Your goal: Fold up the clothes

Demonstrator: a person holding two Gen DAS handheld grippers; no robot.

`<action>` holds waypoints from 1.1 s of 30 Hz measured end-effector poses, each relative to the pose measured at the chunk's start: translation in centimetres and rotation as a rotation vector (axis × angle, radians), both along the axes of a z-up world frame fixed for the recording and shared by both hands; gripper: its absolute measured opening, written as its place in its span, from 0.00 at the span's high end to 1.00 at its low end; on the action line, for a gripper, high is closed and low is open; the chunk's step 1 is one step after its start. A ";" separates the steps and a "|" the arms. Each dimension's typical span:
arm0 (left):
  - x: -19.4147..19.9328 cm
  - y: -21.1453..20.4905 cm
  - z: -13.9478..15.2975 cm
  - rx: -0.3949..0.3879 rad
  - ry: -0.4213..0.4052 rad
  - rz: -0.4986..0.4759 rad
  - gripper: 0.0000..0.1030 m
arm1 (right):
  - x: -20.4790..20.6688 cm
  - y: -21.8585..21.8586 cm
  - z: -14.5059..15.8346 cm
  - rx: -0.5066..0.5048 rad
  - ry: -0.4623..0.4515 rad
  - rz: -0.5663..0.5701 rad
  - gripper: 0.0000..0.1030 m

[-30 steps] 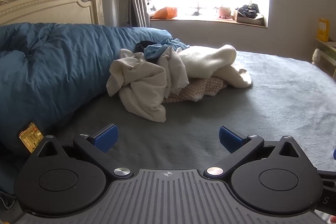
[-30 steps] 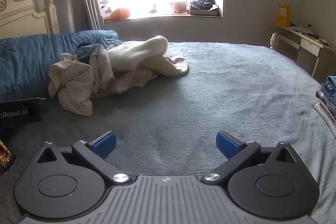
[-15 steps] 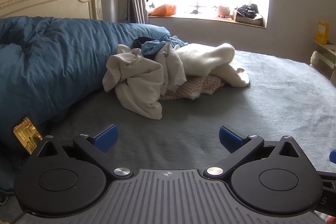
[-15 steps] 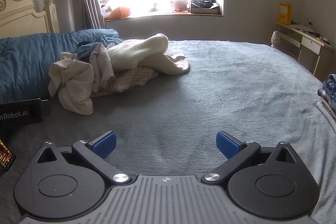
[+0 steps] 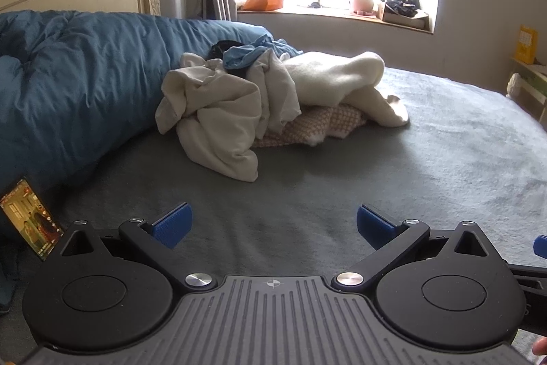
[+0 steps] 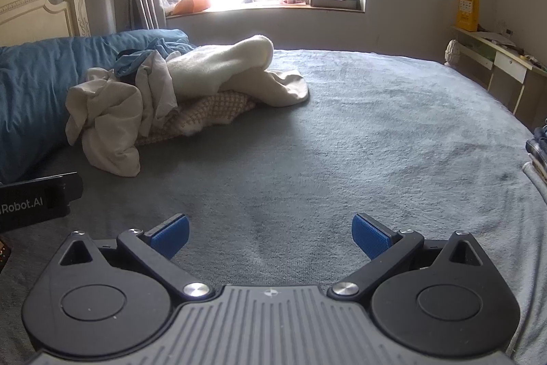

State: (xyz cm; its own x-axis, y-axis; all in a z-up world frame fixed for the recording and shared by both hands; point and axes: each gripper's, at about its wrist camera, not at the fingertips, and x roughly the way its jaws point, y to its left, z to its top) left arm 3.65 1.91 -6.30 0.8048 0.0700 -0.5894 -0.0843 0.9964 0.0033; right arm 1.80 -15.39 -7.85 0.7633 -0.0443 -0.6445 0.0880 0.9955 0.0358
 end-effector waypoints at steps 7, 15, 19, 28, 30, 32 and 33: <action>1.8 -0.2 -1.5 0.022 -0.036 -0.023 0.00 | 2.4 -0.4 -1.0 -0.002 0.000 0.012 0.00; 4.6 1.7 -3.7 0.021 -0.097 -0.024 0.00 | 5.5 -1.1 -1.2 0.017 -0.082 0.085 0.00; 7.1 3.5 -5.3 0.065 -0.130 0.002 0.00 | 7.3 -0.2 -2.4 0.007 -0.120 0.154 0.00; 13.9 6.5 -10.2 0.241 -0.169 -0.042 0.01 | 15.7 4.3 -3.2 0.031 -0.195 0.380 0.07; 15.3 6.9 -11.3 0.252 -0.152 -0.058 0.04 | 18.9 6.5 -2.7 0.036 -0.209 0.466 0.14; 16.7 7.2 -12.3 0.259 -0.142 -0.067 0.12 | 22.3 8.7 -2.4 0.037 -0.218 0.557 0.19; 17.3 7.3 -12.6 0.261 -0.141 -0.067 0.15 | 24.2 10.0 -2.4 0.026 -0.219 0.603 0.20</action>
